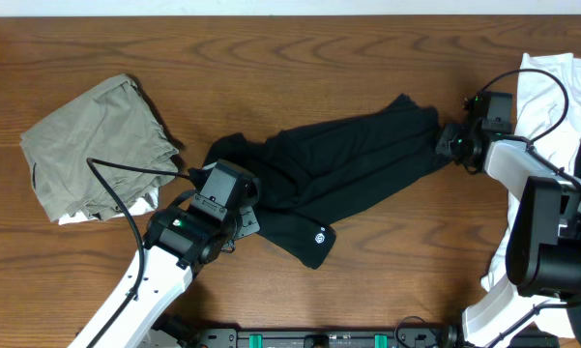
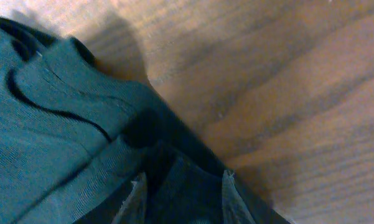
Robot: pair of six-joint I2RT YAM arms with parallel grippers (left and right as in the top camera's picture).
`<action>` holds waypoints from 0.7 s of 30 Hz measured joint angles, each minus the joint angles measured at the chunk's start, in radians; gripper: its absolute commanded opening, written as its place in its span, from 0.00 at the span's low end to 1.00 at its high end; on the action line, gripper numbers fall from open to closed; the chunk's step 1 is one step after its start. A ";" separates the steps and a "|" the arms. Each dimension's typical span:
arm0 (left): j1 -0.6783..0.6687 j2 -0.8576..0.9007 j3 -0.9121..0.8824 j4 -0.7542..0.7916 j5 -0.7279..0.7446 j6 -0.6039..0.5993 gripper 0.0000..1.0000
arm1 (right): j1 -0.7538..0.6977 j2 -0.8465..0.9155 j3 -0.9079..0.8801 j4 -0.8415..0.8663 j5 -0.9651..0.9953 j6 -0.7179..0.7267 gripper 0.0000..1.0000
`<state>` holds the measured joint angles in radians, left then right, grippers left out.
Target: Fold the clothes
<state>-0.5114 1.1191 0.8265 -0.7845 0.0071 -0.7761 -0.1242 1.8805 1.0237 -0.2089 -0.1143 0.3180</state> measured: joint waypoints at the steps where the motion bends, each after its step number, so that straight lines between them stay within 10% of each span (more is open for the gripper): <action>1: 0.000 0.000 0.000 0.000 0.000 0.000 0.06 | 0.003 0.002 0.000 0.002 -0.001 0.000 0.22; 3: 0.000 0.000 0.000 0.000 0.000 0.000 0.06 | 0.007 0.005 0.000 0.006 -0.001 -0.005 0.01; 21: 0.007 -0.004 0.001 0.031 0.000 0.005 0.06 | -0.032 -0.195 0.000 -0.182 0.037 -0.005 0.01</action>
<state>-0.5041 1.1149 0.8272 -0.7540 0.0071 -0.7715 -0.1562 1.6852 1.0241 -0.3912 -0.0772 0.3134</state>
